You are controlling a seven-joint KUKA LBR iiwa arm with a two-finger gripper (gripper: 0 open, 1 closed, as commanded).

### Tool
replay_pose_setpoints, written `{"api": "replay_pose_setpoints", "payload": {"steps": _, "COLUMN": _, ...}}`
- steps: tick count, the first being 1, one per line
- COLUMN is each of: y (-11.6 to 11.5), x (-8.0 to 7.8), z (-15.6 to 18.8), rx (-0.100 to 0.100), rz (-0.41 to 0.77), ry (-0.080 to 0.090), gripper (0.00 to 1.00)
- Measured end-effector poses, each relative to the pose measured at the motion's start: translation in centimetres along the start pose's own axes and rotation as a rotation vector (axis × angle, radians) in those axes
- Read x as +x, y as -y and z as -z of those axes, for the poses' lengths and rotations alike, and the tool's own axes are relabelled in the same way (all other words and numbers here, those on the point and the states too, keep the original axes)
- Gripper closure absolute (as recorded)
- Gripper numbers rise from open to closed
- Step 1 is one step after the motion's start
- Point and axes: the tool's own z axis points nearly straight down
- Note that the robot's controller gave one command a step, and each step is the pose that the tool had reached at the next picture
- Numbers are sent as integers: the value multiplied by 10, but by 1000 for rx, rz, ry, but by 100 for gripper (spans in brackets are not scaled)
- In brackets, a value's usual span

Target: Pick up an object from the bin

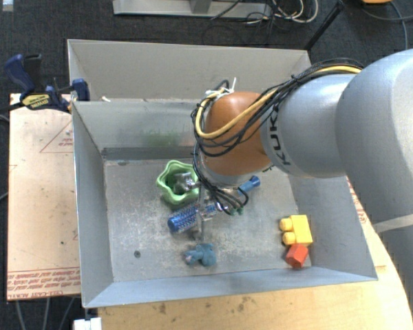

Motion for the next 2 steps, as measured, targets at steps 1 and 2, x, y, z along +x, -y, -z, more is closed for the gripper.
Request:
{"api": "replay_pose_setpoints", "payload": {"steps": 1, "y": -3, "x": -4, "z": 7, "rx": -2, "rz": 3, "ry": 13, "gripper": 100}}
{"api": "replay_pose_setpoints", "payload": {"steps": 2, "y": -21, "x": -18, "z": 147, "rx": 0, "rz": 41, "ry": 13, "gripper": 100}}
